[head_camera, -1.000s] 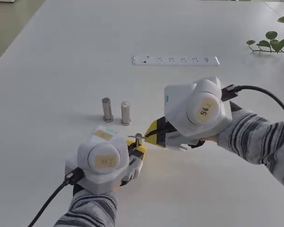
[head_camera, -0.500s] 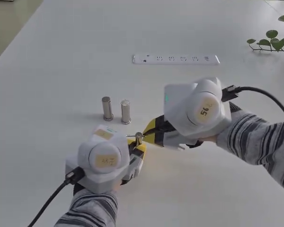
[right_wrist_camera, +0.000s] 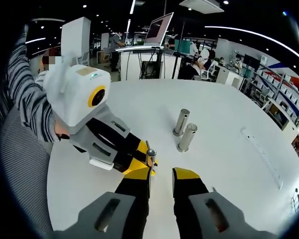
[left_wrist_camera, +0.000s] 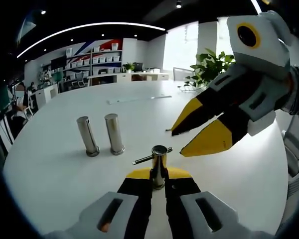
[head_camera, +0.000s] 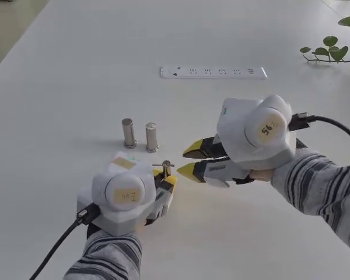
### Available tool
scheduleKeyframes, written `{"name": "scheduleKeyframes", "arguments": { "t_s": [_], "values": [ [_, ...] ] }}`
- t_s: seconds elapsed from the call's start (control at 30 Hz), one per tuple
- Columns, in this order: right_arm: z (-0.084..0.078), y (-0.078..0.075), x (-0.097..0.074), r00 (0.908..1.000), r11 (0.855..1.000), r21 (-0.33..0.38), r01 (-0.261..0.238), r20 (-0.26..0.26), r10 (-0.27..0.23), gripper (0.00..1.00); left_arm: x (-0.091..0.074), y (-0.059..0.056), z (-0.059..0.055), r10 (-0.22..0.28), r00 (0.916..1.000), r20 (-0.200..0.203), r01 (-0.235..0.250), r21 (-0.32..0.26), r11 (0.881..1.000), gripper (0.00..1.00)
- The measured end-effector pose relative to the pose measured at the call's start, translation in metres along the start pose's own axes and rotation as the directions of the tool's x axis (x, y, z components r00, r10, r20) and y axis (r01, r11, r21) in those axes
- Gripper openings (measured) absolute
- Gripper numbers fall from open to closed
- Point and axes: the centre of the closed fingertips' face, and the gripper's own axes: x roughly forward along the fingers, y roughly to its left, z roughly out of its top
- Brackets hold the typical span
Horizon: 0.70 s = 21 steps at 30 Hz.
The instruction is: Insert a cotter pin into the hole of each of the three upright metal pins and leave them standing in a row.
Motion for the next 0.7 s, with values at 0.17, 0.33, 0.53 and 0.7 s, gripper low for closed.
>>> {"name": "scheduleKeyframes", "arguments": {
  "t_s": [0.17,0.33,0.53,0.7],
  "values": [
    [-0.007,-0.010,-0.006,0.9990,0.994,0.096,0.044,0.002,-0.044,0.12,-0.002,0.006,0.000,0.009,0.9999,-0.007,-0.009,0.016,1.000,0.05],
    [-0.011,-0.012,-0.010,0.9981,0.985,0.161,0.055,0.017,-0.059,0.12,-0.007,0.021,0.003,0.020,0.9998,0.001,-0.020,-0.001,1.000,0.05],
    [-0.011,-0.006,-0.010,0.9977,0.987,0.154,0.055,0.032,-0.060,0.14,-0.011,0.036,0.005,0.037,0.9993,-0.005,-0.037,0.004,0.999,0.05],
    [-0.008,-0.004,-0.008,0.9967,0.986,0.161,0.051,0.054,-0.060,0.16,-0.015,0.051,0.004,0.053,0.9985,-0.015,-0.053,0.024,0.998,0.05]
  ]
}}
